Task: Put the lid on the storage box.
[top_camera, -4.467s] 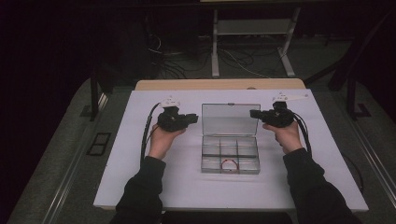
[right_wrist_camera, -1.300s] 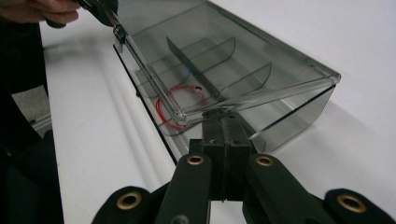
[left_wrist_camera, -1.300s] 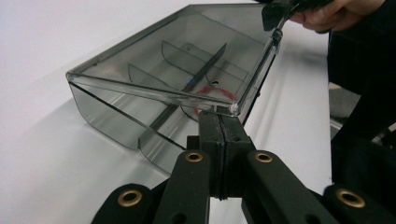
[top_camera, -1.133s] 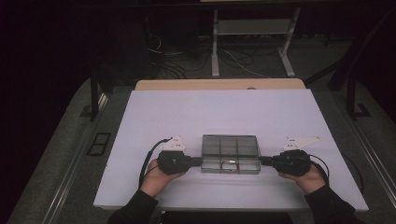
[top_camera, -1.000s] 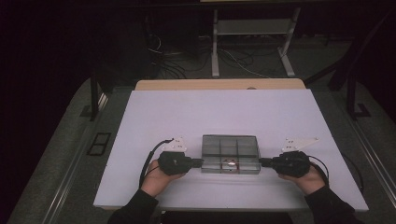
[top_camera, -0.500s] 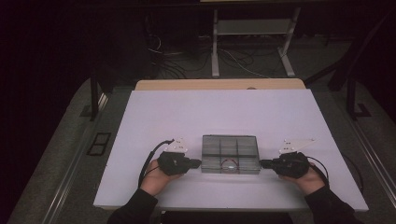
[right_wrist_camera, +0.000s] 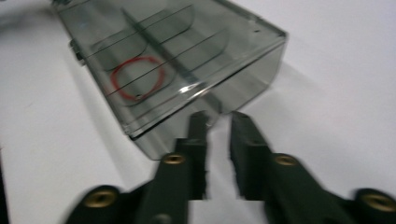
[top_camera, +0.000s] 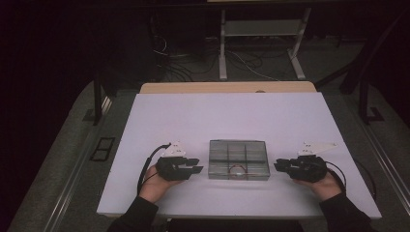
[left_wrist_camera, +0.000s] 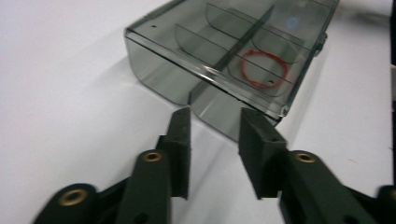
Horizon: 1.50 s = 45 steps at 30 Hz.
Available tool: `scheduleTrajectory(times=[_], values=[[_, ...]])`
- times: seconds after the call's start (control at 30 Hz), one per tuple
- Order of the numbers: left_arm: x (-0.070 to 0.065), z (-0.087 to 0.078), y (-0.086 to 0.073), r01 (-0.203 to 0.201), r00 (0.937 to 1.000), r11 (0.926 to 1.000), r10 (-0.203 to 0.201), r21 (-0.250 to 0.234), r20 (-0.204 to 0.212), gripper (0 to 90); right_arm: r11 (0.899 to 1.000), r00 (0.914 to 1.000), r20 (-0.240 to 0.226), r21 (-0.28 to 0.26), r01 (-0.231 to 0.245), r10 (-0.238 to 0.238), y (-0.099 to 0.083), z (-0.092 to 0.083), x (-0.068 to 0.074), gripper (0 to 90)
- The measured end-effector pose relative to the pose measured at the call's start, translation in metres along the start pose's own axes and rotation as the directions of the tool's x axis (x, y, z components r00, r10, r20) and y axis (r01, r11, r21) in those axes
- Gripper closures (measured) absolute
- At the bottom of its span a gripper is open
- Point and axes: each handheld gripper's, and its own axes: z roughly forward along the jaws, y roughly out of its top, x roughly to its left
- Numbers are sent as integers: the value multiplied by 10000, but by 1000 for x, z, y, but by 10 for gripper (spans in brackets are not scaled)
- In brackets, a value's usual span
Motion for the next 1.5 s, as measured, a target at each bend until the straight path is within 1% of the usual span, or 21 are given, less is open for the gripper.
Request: scheduleTrajectory(times=[0.03, 0.1, 0.2, 0.23, 0.3, 0.4, 0.5, 0.57, 0.67, 0.73, 0.83, 0.9, 1.0, 1.07, 1.1, 1.13, 1.17, 1.2, 1.3, 1.4, 1.5], values=[[0, -1, -1, 33, 9999, 9999, -34, -103, -114, 601, 10000, 10000, 36, -19, -41, 41, -1, 0, -1, 697], [2, -5, -3, 21, 9995, 9998, -27, -189, -312, 559, 9999, 10000, 65, -136, -31, 32, -3, -1, -2, 617], [4, -8, -7, 166, 9986, 9992, -183, -353, -490, 494, 9997, 9998, 195, -248, -83, 88, -5, -1, -3, 522], [4, -10, -8, 146, 9981, 9992, -167, -360, -593, 470, 9995, 9995, 296, -290, -120, 129, -6, -1, -3, 491], [5, -12, -10, 221, 9976, 9987, -251, -457, -649, 437, 9991, 9991, 364, -360, -205, 219, -8, -1, -3, 452], [6, -17, -14, 240, 9965, 9981, -284, -563, -786, 385, 9989, 9989, 403, -433, -203, 220, -11, -1, -4, 390], [7, -21, -18, 303, 9948, 9971, -370, -703, -953, 329, 9986, 9981, 557, -482, -229, 256, -14, -1, -4, 345], [8, -22, -20, 329, 9941, 9970, -400, -704, -1012, 291, 9984, 9972, 686, -499, -252, 286, -16, -1, -5, 304], [10, -26, -24, 400, 9922, 9963, -485, -755, -1148, 248, 9981, 9960, 820, -526, -326, 369, -18, -2, -5, 276], [11, -29, -28, 482, 9900, 9956, -583, -807, -1281, 218, 9977, 9954, 859, -568, -383, 431, -19, -2, -4, 258], [13, -31, -31, 547, 9886, 9956, -647, -761, -1357, 175, 9973, 9952, 866, -620, -397, 450, -21, -3, -4, 228], [13, -31, -33, 580, 9878, 9954, -683, -767, -1399, 158, 9974, 9951, 893, -608, -380, 433, -22, -3, -4, 196], [13, -31, -35, 615, 9865, 9956, -715, -711, -1473, 136, 9978, 9945, 958, -559, -362, 415, -24, -2, -3, 180], [14, -32, -36, 600, 9864, 9958, -698, -689, -1491, 129, 9977, 9934, 1040, -522, -440, 493, -25, -2, -3, 177], [14, -32, -37, 583, 9856, 9961, -679, -659, -1547, 122, 9975, 9932, 1042, -544, -456, 511, -25, -3, -3, 168], [14, -32, -37, 583, 9856, 9961, -679, -659, -1547, 112, 9970, 9928, 1069, -608, -480, 544, -26, -3, -4, 138], [13, -32, -37, 581, 9852, 9962, -679, -656, -1577, 112, 9970, 9928, 1069, -608, -480, 544, -26, -3, -4, 138], [13, -32, -38, 651, 9838, 9956, -753, -671, -1626, 84, 9961, 9917, 1119, -682, -553, 627, -27, -4, -4, 123], [14, -32, -39, 685, 9811, 9955, -792, -661, -1766, 58, 9955, 9910, 1164, -754, -581, 666, -27, -5, -4, 119], [15, -32, -39, 775, 9784, 9949, -884, -651, -1868, 7, 9956, 9917, 1123, -766, -540, 624, -28, -5, -4, 119], [15, -31, -39, 798, 9786, 9948, -901, -625, -1852, 0, 9959, 9918, 1133, -747, -513, 596, -29, -4, -4, 119]])
